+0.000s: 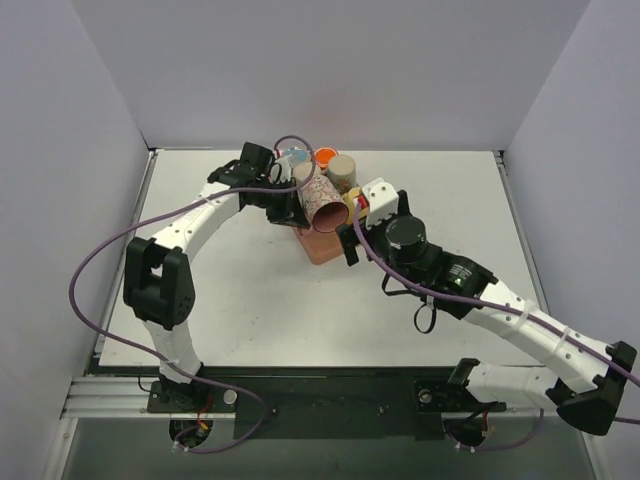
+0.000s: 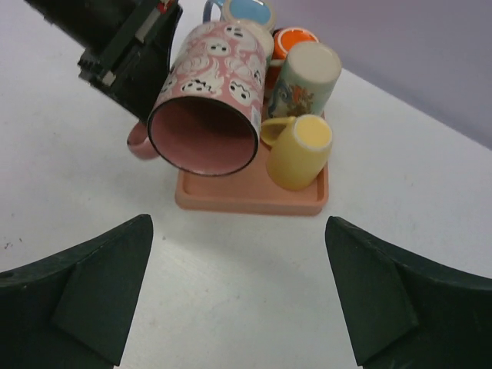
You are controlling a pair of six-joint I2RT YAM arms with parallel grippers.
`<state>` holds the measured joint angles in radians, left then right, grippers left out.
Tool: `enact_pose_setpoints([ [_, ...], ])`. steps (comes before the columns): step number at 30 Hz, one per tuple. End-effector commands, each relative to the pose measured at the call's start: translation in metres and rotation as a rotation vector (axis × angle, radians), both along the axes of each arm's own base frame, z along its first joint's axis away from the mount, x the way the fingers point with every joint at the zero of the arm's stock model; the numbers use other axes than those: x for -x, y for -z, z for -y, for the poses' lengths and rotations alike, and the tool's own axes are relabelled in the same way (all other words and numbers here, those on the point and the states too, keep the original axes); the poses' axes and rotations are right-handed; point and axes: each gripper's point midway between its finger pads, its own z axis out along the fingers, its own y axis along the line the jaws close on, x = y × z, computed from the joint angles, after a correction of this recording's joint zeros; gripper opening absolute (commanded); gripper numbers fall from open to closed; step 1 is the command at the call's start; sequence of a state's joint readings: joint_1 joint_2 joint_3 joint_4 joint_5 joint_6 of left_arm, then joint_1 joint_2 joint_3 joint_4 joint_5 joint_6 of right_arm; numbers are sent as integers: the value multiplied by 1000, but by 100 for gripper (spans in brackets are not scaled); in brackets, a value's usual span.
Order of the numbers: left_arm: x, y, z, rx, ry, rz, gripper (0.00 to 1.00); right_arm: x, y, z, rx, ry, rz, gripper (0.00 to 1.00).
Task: Turn the mug right side up
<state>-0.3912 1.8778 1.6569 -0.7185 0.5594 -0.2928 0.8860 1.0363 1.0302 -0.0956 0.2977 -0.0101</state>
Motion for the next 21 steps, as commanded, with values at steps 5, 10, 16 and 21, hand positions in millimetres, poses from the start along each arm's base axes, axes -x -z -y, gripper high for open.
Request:
enact_pose_setpoints([
  [5,37,-84,31,372,-73,-119,0,-27,-12,-4,184,83,63,86],
  [10,53,-91,37,399,-4,-126,0,-49,-9,-7,118,102,7,83],
  [16,68,-98,52,437,75,-125,0,-68,5,-14,94,105,-43,77],
  [21,80,-96,62,436,127,-133,0,-80,11,-13,51,130,-65,53],
])
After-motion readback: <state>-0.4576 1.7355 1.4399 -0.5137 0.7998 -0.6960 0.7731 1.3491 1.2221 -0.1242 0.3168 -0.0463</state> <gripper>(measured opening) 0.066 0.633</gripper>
